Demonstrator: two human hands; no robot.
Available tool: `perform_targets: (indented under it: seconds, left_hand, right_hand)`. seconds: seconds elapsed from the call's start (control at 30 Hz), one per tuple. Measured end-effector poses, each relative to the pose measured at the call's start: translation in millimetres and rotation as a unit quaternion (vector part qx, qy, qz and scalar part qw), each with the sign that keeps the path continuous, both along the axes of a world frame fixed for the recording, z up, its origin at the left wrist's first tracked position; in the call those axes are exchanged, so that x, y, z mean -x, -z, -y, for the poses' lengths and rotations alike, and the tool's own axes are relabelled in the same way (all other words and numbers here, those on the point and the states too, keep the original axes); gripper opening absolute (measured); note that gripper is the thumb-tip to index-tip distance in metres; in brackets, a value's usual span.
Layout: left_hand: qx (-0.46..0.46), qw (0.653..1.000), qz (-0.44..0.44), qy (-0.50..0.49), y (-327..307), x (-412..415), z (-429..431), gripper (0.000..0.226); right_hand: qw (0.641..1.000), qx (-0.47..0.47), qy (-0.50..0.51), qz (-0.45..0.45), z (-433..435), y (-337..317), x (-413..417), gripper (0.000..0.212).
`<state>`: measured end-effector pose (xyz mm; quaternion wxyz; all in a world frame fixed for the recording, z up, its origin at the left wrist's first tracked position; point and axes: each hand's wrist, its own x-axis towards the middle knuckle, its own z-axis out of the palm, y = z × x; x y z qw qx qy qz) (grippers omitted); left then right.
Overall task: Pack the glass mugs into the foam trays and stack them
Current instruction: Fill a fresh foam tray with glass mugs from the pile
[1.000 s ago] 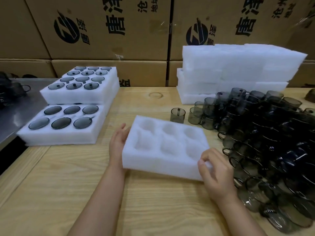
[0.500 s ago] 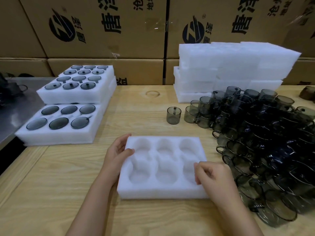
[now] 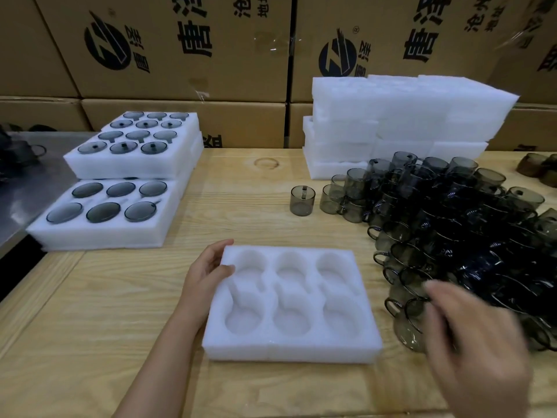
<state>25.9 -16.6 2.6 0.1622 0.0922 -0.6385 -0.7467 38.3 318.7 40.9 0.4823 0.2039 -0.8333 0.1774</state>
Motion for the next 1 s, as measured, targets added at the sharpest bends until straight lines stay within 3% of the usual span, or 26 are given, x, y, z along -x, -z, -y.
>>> perform_targets:
  seconds: [0.07,0.17,0.23,0.33,0.53,0.83,1.0]
  left_hand:
    - [0.008,1.000,-0.003,0.004,2.7,0.3,-0.3,0.038]
    - [0.017,1.000,0.000,0.006,2.7,-0.9,-2.1,0.034]
    - [0.017,1.000,0.007,0.004,1.0,-1.4,-3.6,0.037]
    - [0.014,1.000,0.008,0.000,0.3,-1.9,-4.7,0.038]
    - [0.015,1.000,0.011,-0.003,1.2,-3.0,-4.1,0.037]
    - [-0.006,1.000,0.001,0.002,3.5,-0.9,-3.0,0.037]
    - [-0.059,0.998,0.015,0.014,-1.1,4.2,3.9,0.030]
  right_hand:
    - [0.994,0.044,0.085,0.048,-34.6,-2.5,7.0,0.036]
    - [0.959,0.080,0.124,0.243,-71.2,-4.9,17.5,0.055]
    - [0.936,0.079,0.171,0.296,-76.9,-0.2,21.5,0.059]
    - [0.921,0.055,0.256,0.287,-71.0,5.6,27.4,0.049]
    - [0.934,0.061,0.239,0.260,-65.4,11.1,32.1,0.028]
    - [0.952,0.132,0.160,0.226,-48.8,0.8,24.6,0.055]
    - [0.971,0.110,0.085,0.193,-17.5,-15.6,13.5,0.039]
